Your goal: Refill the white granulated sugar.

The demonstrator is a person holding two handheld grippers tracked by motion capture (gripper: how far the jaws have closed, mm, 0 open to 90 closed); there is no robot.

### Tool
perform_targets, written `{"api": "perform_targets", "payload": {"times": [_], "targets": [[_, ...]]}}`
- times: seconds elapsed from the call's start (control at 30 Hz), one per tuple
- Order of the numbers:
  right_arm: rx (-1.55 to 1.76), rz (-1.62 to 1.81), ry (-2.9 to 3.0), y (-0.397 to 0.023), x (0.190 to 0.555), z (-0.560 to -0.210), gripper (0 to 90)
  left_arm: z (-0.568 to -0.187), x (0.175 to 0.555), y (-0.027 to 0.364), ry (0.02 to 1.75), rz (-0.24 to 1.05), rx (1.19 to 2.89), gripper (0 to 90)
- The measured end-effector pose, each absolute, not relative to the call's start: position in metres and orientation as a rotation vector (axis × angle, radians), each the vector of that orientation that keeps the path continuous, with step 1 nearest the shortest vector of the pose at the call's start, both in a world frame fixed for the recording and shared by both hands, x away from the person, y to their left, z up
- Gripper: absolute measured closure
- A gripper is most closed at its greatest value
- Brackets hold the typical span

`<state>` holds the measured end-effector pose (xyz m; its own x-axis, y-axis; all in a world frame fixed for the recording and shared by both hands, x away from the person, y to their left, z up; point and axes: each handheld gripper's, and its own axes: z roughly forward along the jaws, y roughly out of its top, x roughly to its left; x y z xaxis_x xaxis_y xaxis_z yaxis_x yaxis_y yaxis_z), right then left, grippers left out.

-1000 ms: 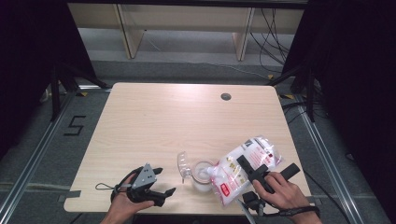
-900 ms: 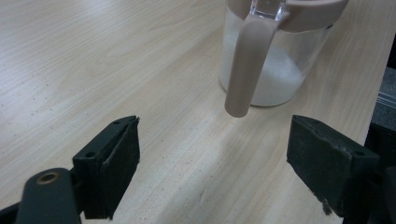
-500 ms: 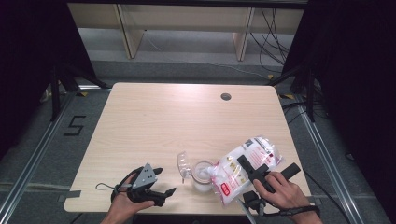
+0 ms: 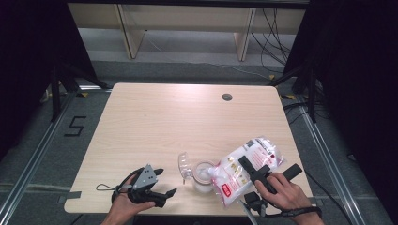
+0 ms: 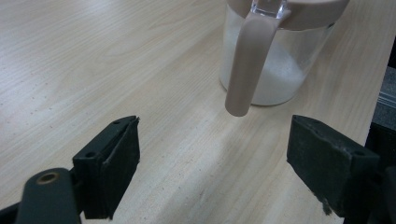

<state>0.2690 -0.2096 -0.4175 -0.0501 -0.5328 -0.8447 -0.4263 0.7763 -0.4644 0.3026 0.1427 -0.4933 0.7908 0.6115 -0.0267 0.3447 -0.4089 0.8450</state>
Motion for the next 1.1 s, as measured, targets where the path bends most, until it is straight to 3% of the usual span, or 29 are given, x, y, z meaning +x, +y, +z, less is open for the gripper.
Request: {"api": "perform_targets", "payload": {"times": [1.1], "targets": [[-0.732,-0.030,1.692,-0.2137,0.2708,-0.4201,73.8,-0.4928,0.3025,0.1432,0.716,0.354,2.035,17.1]]}}
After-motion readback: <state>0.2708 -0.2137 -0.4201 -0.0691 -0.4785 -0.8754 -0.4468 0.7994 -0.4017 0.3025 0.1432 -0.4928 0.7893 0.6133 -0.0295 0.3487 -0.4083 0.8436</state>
